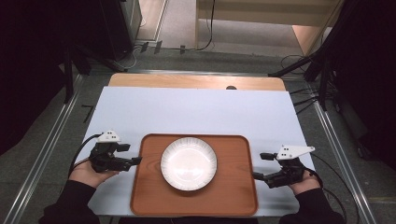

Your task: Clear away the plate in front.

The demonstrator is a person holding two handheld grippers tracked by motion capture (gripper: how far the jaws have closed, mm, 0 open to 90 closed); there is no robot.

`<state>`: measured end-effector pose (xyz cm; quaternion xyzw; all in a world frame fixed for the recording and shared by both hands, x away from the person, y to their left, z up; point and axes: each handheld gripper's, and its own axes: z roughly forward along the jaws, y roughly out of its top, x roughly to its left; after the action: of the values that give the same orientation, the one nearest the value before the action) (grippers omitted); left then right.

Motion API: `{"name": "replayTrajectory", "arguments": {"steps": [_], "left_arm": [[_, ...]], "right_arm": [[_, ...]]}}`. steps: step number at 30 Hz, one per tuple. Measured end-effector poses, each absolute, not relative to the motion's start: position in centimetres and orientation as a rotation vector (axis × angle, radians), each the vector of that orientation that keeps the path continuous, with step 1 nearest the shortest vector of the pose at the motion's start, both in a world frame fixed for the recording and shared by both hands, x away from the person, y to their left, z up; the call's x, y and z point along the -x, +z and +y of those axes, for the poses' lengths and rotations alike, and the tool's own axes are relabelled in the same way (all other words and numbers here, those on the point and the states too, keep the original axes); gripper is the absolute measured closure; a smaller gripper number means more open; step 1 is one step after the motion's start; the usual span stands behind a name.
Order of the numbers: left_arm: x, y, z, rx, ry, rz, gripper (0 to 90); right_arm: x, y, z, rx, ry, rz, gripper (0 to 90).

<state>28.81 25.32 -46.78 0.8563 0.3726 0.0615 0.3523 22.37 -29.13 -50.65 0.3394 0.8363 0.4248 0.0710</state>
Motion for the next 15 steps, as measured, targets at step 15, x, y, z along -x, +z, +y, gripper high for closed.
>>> {"name": "replayTrajectory", "arguments": {"steps": [15], "left_arm": [[-28.3,-47.3,27.9,-2.137,0.207,0.963,25.9]], "right_arm": [[-22.3,-50.6,-29.2,-1.028,1.28,2.508,18.5]]}}
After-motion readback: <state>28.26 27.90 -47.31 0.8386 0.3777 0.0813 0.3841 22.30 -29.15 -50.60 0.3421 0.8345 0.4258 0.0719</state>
